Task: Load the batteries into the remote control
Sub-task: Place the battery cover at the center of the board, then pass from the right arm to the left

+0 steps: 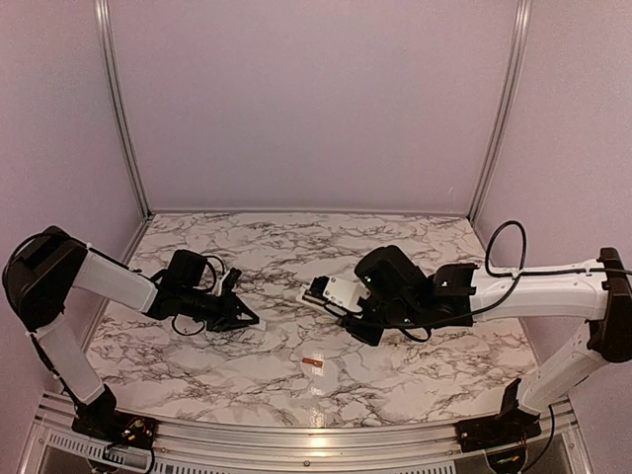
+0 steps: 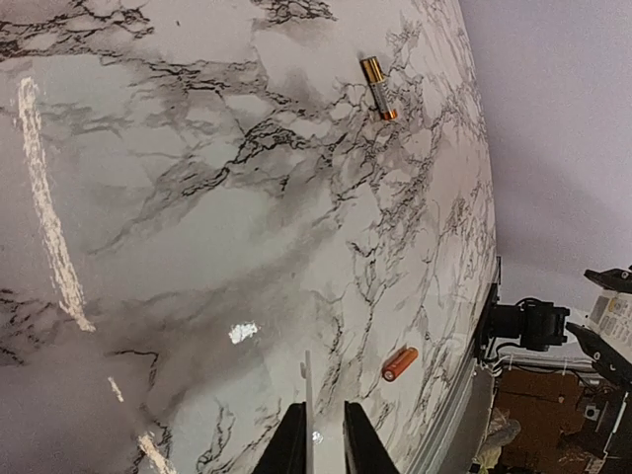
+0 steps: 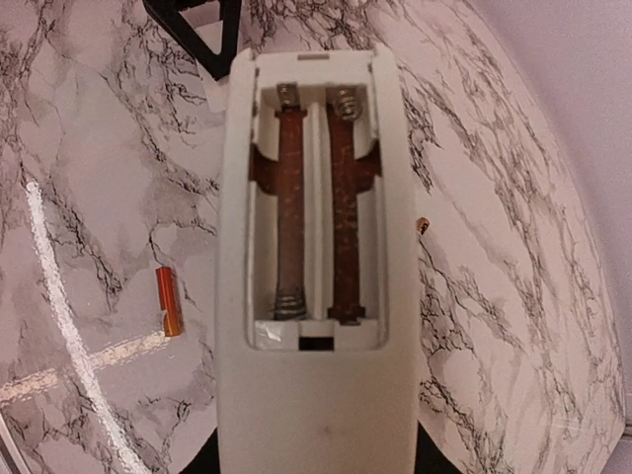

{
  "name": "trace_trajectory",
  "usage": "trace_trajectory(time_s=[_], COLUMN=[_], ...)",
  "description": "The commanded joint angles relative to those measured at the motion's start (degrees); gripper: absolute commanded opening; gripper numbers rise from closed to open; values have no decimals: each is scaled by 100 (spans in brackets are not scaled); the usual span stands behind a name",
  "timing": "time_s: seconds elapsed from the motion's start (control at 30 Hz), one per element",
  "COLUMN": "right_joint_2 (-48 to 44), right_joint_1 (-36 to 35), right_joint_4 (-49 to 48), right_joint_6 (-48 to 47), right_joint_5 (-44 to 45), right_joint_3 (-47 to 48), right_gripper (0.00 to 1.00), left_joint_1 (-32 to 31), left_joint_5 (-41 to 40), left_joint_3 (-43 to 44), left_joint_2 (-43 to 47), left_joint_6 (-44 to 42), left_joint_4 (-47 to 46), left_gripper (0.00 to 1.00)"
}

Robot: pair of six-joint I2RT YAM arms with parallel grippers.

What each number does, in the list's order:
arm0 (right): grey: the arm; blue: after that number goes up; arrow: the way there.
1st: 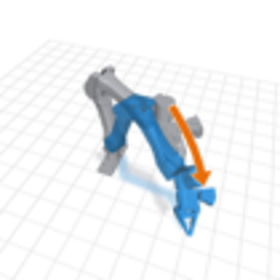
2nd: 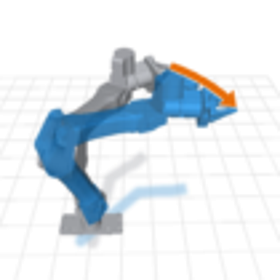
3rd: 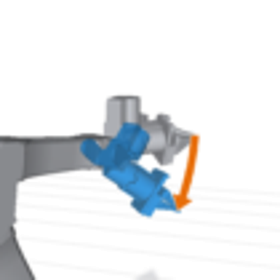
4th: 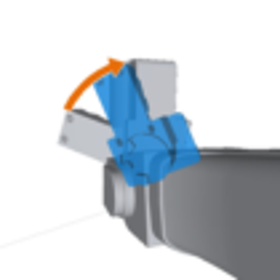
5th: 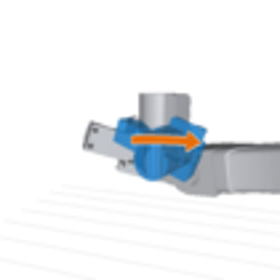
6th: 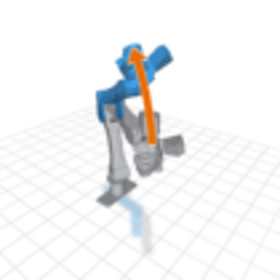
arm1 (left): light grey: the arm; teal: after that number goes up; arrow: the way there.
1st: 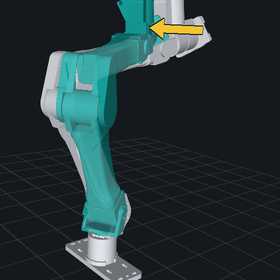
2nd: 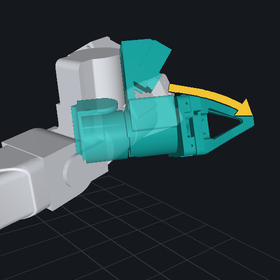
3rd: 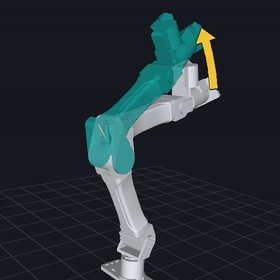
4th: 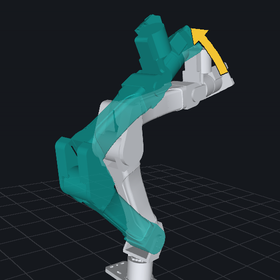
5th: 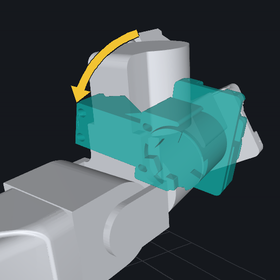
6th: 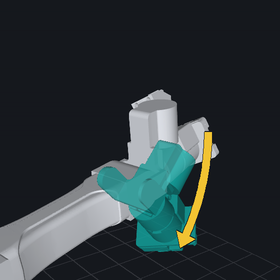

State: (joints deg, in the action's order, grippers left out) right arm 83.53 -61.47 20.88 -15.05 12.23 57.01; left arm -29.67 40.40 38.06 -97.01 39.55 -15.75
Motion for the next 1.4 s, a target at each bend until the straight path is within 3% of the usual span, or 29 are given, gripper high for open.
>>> trace_trajectory(time_s=[0.0, 0.23, 0.4, 0.57, 0.77, 0.97, 1.07, 1.37], right_joint_2=[-253, -327, -667, -1022, -1649, -1588, -1472, -1340], right_joint_1=[21, 21, 21, 14, -50, -378, -517, -831], right_joint_4=[-197, 70, 4, 36, -260, -177, -102, 208], right_joint_6=[-34, -7, 61, 247, 329, 100, -18, -477], right_joint_5=[-451, -849, -1130, -1160, -1305, -1477, -1441, -951], right_joint_3=[-20, -57, -373, -626, -1046, -1075, -1004, -574], right_gripper=[0, 0, 0, 0, 0, 0, 0, 0], left_joint_1=[27, 48, 49, 7, -297, -929, -1345, -1700], left_joint_5=[-175, -976, -1847, -2462, -1739, -603, -368, 883], left_joint_3=[-69, 84, 337, 138, -501, -943, -949, -129], left_joint_2=[-164, 174, 687, 1306, 1781, 2556, 2917, 2202], left_joint_6=[-147, -609, -1196, -1582, -1590, -1669, -2047, -1162], left_joint_4=[110, 917, 1535, 1365, -65, -1622, -1686, -1129], left_gripper=[19, 55, 63, 64, 66, 68, 70, 73])
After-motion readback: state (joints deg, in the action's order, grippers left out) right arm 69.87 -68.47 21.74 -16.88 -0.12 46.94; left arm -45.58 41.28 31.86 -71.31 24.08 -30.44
